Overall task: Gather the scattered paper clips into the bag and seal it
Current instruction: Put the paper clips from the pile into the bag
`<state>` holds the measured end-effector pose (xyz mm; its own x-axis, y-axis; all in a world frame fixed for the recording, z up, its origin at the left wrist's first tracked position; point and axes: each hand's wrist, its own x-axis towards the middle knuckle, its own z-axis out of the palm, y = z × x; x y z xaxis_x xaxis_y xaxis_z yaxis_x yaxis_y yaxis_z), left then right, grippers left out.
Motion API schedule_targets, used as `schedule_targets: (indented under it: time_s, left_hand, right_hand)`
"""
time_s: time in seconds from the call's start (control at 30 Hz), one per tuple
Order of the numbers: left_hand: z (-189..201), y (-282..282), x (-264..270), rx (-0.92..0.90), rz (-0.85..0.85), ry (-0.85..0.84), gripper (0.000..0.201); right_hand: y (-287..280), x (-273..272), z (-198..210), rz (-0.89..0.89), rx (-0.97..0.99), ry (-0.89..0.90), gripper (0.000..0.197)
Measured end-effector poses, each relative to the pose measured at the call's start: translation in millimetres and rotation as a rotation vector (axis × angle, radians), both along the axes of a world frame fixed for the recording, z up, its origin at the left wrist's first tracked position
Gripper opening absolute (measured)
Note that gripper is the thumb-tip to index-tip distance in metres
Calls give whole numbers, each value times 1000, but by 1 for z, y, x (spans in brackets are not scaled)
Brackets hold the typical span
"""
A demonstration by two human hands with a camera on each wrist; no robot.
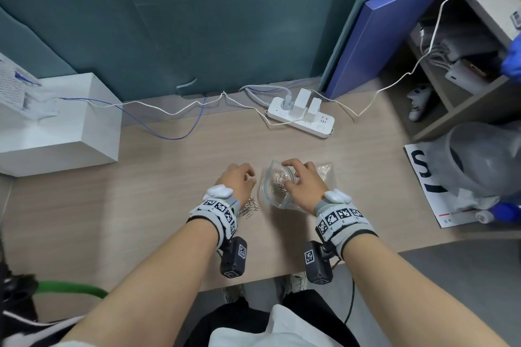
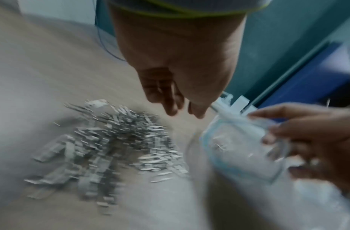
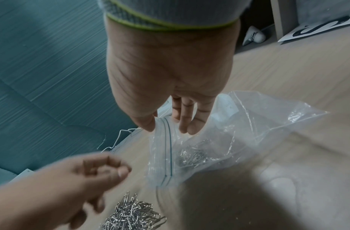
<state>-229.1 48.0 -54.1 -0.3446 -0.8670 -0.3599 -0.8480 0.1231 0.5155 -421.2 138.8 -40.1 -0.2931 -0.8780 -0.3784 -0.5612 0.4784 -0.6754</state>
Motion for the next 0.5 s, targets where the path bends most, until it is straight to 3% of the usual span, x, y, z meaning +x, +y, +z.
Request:
schedule_targets:
  time_s: [0.1, 0.23, 0.3, 0.5]
  left_hand:
    - [-4, 6, 24, 2, -45, -272, 51]
    - [-13, 19, 37, 80, -80, -338, 86]
    - [-18, 22, 36, 58, -95, -316, 83]
    - [-27, 25, 34, -14, -169, -262, 31]
  right_hand:
    - [1, 0, 0, 1, 2, -12, 41]
    - [3, 1, -2, 13, 10, -21, 43]
    - [3, 1, -1, 18, 7, -26, 42]
    - [3, 2, -4, 26, 13, -11, 40]
